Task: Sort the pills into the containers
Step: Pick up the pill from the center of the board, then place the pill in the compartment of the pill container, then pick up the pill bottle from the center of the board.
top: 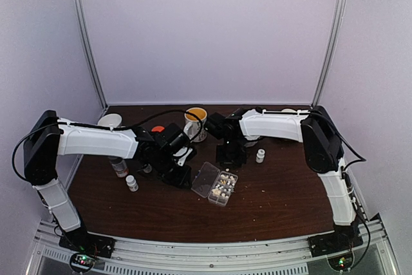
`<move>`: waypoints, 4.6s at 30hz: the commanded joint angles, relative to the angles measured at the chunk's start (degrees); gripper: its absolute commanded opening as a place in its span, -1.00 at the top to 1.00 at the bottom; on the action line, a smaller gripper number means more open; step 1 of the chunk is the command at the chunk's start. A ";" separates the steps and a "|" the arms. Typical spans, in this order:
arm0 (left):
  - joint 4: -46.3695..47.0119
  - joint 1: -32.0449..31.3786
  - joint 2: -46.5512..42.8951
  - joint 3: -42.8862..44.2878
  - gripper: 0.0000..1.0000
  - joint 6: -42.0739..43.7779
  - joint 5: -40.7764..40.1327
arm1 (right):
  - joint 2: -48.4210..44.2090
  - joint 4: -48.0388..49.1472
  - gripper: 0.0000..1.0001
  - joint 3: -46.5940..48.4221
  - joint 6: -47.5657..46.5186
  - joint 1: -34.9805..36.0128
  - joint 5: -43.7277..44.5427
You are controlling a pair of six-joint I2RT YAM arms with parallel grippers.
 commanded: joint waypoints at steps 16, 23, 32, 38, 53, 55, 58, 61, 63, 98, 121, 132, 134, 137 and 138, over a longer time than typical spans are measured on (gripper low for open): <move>-1.47 -0.33 -1.97 1.02 0.47 1.09 -2.30 | 2.42 -0.67 0.51 2.59 -0.55 0.00 -0.73; -8.04 1.41 -6.43 3.42 0.45 3.09 -8.94 | 3.07 -0.71 0.57 2.47 -0.59 0.00 -0.99; -13.88 10.90 -15.03 2.14 0.41 7.01 -15.41 | 2.76 -0.58 0.82 2.46 -0.72 0.08 -1.09; -15.99 18.00 -19.02 0.26 0.39 9.36 -18.63 | 2.51 -0.58 0.83 2.76 -0.88 0.04 -1.29; -15.37 21.53 -11.46 3.74 0.18 11.88 -21.78 | -7.99 -2.60 0.83 -1.20 -1.68 1.73 2.16; -15.11 21.60 -10.16 4.19 0.08 12.11 -21.22 | -8.98 -2.53 0.83 -2.18 -1.60 2.46 2.05; -14.73 21.64 -8.39 4.97 -0.09 12.18 -20.81 | -10.13 -1.88 0.83 -3.60 -1.27 3.46 1.40; -14.04 21.70 -7.50 5.29 -0.23 12.16 -20.70 | -10.55 -0.77 0.82 -4.82 -1.02 4.19 0.24; -13.83 21.73 -7.00 5.47 -0.26 12.16 -20.68 | -10.56 -0.13 0.82 -5.33 -0.83 4.62 -0.37; -10.75 22.26 -0.59 3.89 -0.15 12.45 -16.57 | -13.83 2.07 0.57 -6.21 -4.55 5.14 4.42; -12.64 22.26 -4.31 2.57 -0.30 10.93 -17.13 | -15.02 3.68 0.58 -7.56 -5.88 5.05 4.58; -12.94 22.26 -2.76 1.90 -0.22 10.59 -19.01 | -15.98 4.34 0.59 -7.52 -6.69 5.05 4.41; -12.69 22.26 -2.78 1.27 -0.18 10.47 -19.28 | -16.16 4.49 0.59 -7.84 -6.79 5.05 4.50; -12.55 22.26 -1.97 1.09 -0.06 10.53 -19.30 | -16.28 4.87 0.59 -7.89 -6.72 5.05 4.48; -12.56 22.26 -1.80 1.12 -0.01 10.52 -19.23 | -16.21 4.74 0.59 -7.83 -6.78 5.06 4.50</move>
